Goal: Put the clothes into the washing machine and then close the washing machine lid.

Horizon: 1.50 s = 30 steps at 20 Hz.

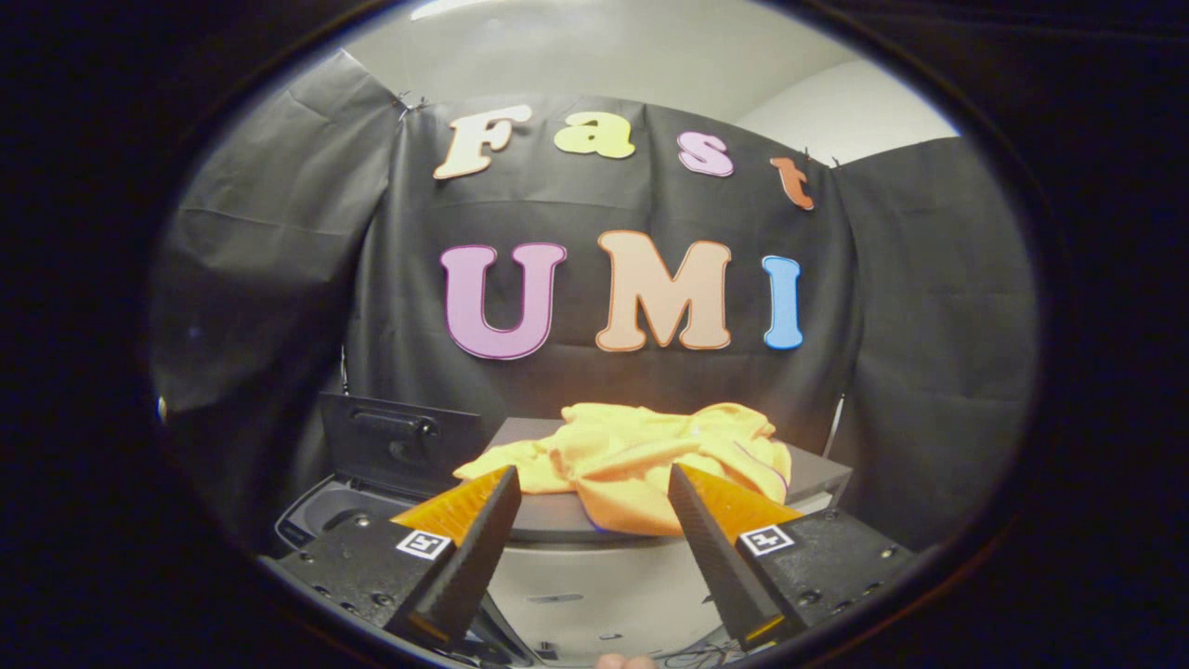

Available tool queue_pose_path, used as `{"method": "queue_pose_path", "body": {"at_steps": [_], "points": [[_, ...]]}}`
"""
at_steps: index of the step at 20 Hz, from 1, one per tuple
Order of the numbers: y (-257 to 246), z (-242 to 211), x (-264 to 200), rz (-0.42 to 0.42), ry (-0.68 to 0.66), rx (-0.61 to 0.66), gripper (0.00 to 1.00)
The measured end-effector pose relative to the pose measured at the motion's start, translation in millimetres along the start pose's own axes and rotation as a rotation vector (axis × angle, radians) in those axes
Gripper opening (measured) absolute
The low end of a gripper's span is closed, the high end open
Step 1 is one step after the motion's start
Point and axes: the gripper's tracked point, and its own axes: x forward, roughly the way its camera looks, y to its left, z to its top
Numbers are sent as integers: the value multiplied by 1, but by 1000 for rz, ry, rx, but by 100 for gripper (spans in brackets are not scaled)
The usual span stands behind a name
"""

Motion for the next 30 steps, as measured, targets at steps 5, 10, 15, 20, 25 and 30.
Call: {"method": "queue_pose_path", "body": {"at_steps": [5, 10, 15, 20, 25, 30], "points": [[-35, 0, 54, -45, 111, 29, 97], [-74, -10, 92, -114, 216, 40, 97], [-91, -42, 119, -126, 346, 66, 98], [-83, -69, 129, -45, 439, -17, 80], [-69, -65, 132, -8, 417, -58, 23], [-36, -24, 124, 75, 324, 76, 7]]}}
